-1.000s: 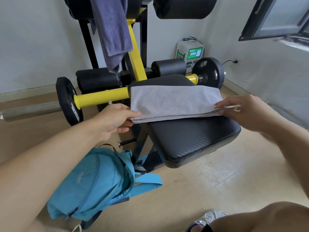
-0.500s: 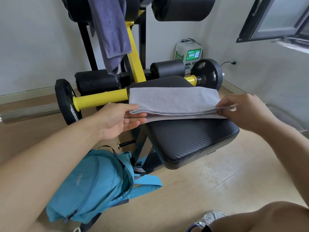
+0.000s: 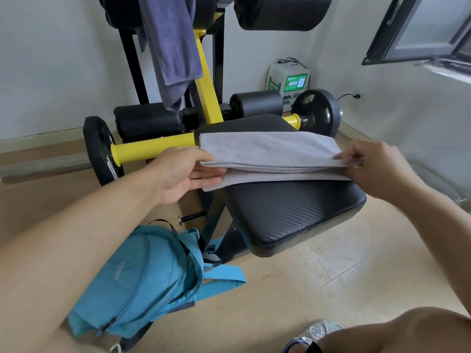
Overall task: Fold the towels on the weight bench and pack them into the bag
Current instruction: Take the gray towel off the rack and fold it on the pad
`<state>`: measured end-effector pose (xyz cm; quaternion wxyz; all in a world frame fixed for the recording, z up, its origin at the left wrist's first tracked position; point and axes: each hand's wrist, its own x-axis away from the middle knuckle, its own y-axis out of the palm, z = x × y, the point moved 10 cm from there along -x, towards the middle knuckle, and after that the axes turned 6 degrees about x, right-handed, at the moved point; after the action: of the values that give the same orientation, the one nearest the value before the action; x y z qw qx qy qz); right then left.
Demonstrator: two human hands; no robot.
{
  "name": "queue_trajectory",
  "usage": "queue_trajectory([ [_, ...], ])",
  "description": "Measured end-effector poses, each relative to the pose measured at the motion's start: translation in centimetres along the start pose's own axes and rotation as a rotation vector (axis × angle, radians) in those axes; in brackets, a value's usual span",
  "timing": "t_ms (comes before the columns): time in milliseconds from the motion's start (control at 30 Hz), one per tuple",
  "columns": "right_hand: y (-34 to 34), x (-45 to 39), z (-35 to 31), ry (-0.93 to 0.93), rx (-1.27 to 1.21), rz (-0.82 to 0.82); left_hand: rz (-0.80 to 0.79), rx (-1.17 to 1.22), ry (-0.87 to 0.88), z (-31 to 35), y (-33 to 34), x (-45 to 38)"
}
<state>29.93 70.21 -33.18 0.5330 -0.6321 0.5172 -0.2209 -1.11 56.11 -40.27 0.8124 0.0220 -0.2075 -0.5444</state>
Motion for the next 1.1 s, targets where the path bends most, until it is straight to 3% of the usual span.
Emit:
queue_trajectory([
  [233,0.6,0.2,-0.2,-0.047,0.015,-0.103,0.005,-0.031,-0.088,-1.0,-0.6,0.1],
  [367,0.9,-0.1,0.6,0.052,-0.026,-0.143,0.027,-0.058,-0.079,-1.0,-0.8,-0.6],
  [533,-0.3,-0.9,1.6,0.19,-0.072,0.043,0.129,-0.175,-0.035,-0.3,-1.6,-2.6],
  [633,-0.1,-2.5,1.6,0.168,-0.008,0.088,0.209,-0.169,0.015,0.8,-1.5,-3.7],
  [900,4.8,-4.6,-2.4,-0.052,0.116,-0.167,0.232,-0.255,0.23,3.3,-0.7,-5.3],
  [1000,7.8,-4.1,-3.0,-0.09,0.157,-0.355,0.248,-0.176,0.196,3.1,-1.2,-5.5],
  [1100,8.7,-3.6,-2.8,-0.071,0.188,-0.419,0.274,-0.129,0.096,1.6,-2.1,-5.8],
])
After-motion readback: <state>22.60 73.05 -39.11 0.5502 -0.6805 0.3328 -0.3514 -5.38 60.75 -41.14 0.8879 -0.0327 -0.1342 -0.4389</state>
